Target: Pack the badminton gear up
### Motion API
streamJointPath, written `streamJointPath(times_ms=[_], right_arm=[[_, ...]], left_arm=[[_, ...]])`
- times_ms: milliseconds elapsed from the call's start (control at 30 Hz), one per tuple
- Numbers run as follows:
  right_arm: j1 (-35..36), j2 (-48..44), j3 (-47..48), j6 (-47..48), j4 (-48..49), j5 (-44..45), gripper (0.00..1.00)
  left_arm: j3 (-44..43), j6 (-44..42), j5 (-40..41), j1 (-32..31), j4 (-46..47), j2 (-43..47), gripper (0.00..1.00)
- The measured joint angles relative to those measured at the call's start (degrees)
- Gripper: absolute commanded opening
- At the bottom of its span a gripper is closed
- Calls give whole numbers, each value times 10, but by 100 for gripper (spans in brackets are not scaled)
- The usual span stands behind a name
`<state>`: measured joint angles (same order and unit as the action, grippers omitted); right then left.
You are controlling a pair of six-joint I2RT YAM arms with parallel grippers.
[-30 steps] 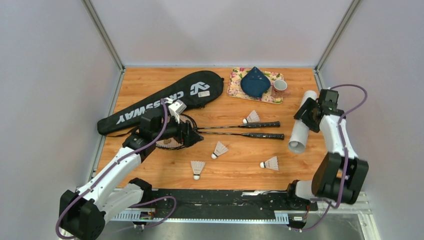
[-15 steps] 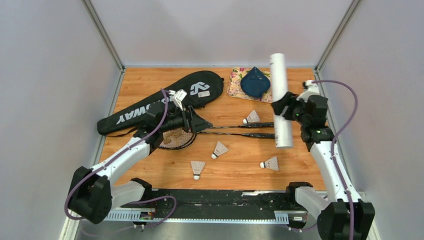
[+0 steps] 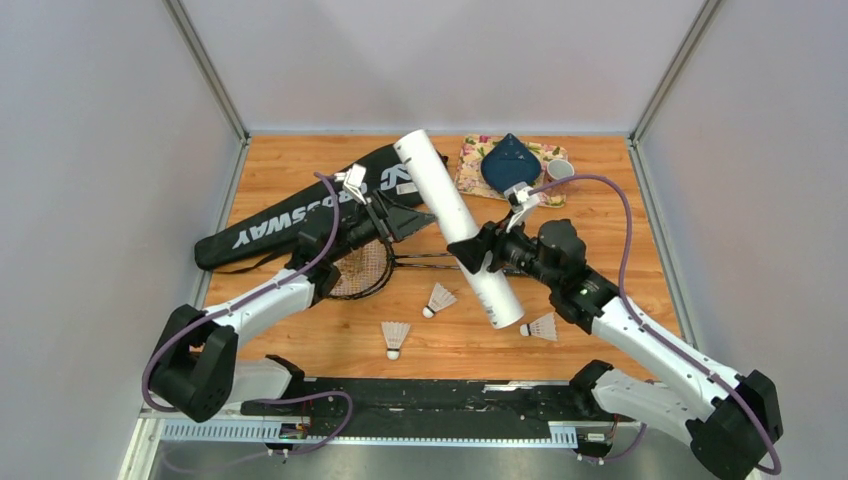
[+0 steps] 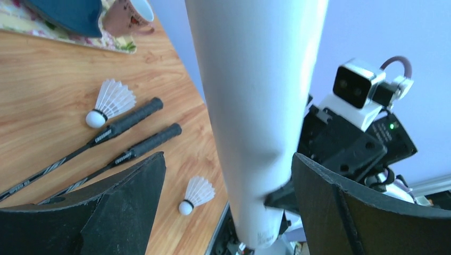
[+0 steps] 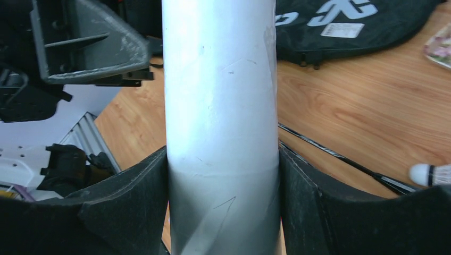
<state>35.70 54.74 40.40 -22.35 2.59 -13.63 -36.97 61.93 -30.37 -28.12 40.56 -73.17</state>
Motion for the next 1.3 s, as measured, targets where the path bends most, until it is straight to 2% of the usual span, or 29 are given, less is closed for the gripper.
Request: streamJointPath(times_ms=[133, 367, 567, 633, 667, 700, 767, 800, 833, 900, 1000, 1133, 1200, 1300], right_arm=[[50, 9, -3, -17, 38, 32, 36], [94, 38, -3, -36, 89, 48, 36], [117, 56, -3, -40, 117, 53, 40], [120, 62, -3, -40, 126, 55, 45], [123, 66, -3, -40, 131, 56, 48], [126, 71, -3, -40, 136, 57, 52], [133, 80, -3, -42, 139, 58, 67], [138, 83, -2, -44, 138, 58, 76], [140, 86, -2, -47, 138, 57, 94], [144, 88, 7, -50, 121, 63, 96], [145, 89, 39, -39, 64, 77, 98], [142, 80, 99, -7, -40, 94, 99], [133, 68, 126, 9, -97, 88, 98], [110, 56, 175, 28, -180, 65, 90]], left_arm=[[15, 10, 33, -3, 43, 12, 96], [15, 9, 101, -3, 83, 33, 95], [6, 25, 94, -3, 120, 24, 88], [5, 27, 93, -3, 121, 24, 84], [5, 27, 93, -3, 119, 24, 75], [5, 25, 93, -2, 116, 25, 72], [5, 16, 92, -2, 98, 32, 66], [4, 6, 86, -1, 83, 39, 64], [-2, -8, 79, 0, 58, 48, 61], [-28, -55, 67, 1, -7, 64, 56], [-100, -166, 58, 5, -158, 90, 52], [-205, -353, 87, 21, -367, 127, 48], [-225, -439, 111, 25, -440, 158, 45], [-205, -555, 130, 26, -510, 217, 41]])
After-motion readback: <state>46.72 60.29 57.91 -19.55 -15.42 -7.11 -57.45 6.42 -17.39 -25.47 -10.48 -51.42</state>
